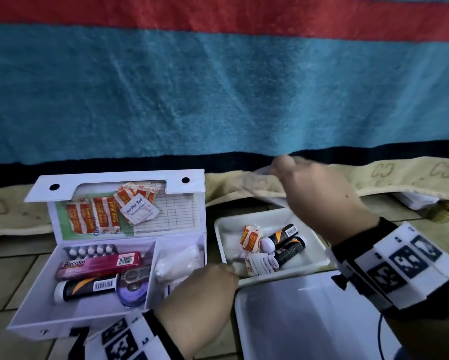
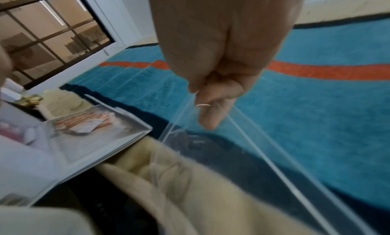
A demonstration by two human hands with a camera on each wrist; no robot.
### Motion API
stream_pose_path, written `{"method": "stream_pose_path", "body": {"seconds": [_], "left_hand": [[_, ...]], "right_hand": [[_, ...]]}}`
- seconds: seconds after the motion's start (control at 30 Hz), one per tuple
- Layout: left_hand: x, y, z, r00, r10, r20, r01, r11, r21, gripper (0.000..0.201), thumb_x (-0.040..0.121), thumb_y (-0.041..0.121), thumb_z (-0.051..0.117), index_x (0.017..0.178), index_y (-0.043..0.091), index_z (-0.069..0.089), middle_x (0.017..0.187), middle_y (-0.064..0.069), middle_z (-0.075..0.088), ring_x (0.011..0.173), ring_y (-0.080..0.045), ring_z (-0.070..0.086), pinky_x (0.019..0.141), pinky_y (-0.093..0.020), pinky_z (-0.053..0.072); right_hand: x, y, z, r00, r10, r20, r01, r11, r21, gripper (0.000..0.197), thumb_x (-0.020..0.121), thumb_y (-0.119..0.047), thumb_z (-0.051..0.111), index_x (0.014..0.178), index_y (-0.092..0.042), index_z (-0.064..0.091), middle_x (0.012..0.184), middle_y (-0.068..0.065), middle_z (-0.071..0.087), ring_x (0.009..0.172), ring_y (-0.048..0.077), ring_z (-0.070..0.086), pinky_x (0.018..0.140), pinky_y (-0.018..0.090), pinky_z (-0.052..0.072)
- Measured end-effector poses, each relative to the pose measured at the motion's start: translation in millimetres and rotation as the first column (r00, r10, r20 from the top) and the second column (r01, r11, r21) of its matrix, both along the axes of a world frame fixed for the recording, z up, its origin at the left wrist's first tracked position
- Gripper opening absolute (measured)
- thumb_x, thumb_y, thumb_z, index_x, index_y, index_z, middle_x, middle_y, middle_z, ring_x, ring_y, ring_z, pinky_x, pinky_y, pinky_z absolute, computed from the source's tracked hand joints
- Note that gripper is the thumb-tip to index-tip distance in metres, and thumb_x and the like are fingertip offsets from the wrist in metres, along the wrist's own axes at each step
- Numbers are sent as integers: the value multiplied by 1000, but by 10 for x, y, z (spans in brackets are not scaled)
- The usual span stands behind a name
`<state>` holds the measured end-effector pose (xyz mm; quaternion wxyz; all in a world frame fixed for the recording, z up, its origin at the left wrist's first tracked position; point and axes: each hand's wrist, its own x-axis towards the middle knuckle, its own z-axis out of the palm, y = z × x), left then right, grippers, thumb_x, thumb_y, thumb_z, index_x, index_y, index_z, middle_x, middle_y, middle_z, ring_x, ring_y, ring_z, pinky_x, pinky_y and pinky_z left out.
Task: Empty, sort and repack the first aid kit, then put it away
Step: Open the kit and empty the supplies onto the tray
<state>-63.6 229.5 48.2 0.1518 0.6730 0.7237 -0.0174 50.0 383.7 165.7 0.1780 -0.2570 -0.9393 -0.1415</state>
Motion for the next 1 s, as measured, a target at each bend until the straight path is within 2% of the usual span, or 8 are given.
{"method": "stream_pose_path", "body": {"seconds": [0.23,0.37,0.53,0.6,0.73,0.83,0.9,1.0], "left_hand": [[168,29,241,987,61,-148,-49,995,85,33,87,3,42,116,14,52,121,-5,50,112,-22,49,90,-32,40],[287,145,317,975,5,-222,3,999,34,39,84,3,43,122,10,48,127,-10,42,118,-27,37,95,-36,33],[418,351,343,968,10,-252,-8,1000,9,30,87,1,41,113,9,54,115,-11,57,104,-30,55,56,-25,24],[461,422,353,962,14,-273,-24,999,-32,30,88,-1,40,111,9,55,113,-10,60,102,-30,58,49,-24,11],[507,487,419,963,72,-258,-76,997,-4,31,89,-2,39,111,10,57,94,-7,60,91,-27,57,46,-24,13],[504,453,516,958,102,-266,-82,993,84,35,85,-3,41,112,15,55,109,-4,61,99,-26,61,46,-24,15],[492,404,580,961,132,-245,-103,986,128,36,82,-3,43,109,19,54,109,-1,61,98,-25,61,46,-23,17],[493,350,668,963,150,-223,-109,976,188,35,73,-5,37,88,24,47,100,0,61,86,-23,58,47,-25,21]], "right_hand": [[479,227,120,968,79,-240,-130,970,-204,37,90,-47,38,95,-16,57,92,6,66,80,29,64,71,39,51],[933,376,-69,907,74,-414,-163,969,-184,19,93,-34,54,90,-17,63,82,-1,69,71,10,63,69,5,42],[1417,553,-450,496,-355,-793,-191,846,-498,28,82,-59,45,82,-34,59,74,-12,71,64,6,70,59,29,60],[1533,585,-563,385,-483,-786,-149,808,-570,29,90,-53,45,82,-29,58,71,-11,70,61,9,70,50,26,58],[1694,669,-794,234,-698,-677,-137,666,-733,24,99,-25,41,104,-9,59,67,-6,70,58,11,70,45,15,53],[1705,687,-892,104,-842,-529,-297,481,-825,21,99,-13,40,115,-3,50,77,11,64,63,22,71,47,16,54],[1664,667,-927,79,-907,-415,-394,354,-848,26,95,0,42,121,-5,45,81,15,60,60,25,70,48,20,57],[1563,623,-1010,184,-934,-306,-364,225,-904,26,91,8,47,115,-2,48,80,16,59,47,17,67,44,17,53]]}}
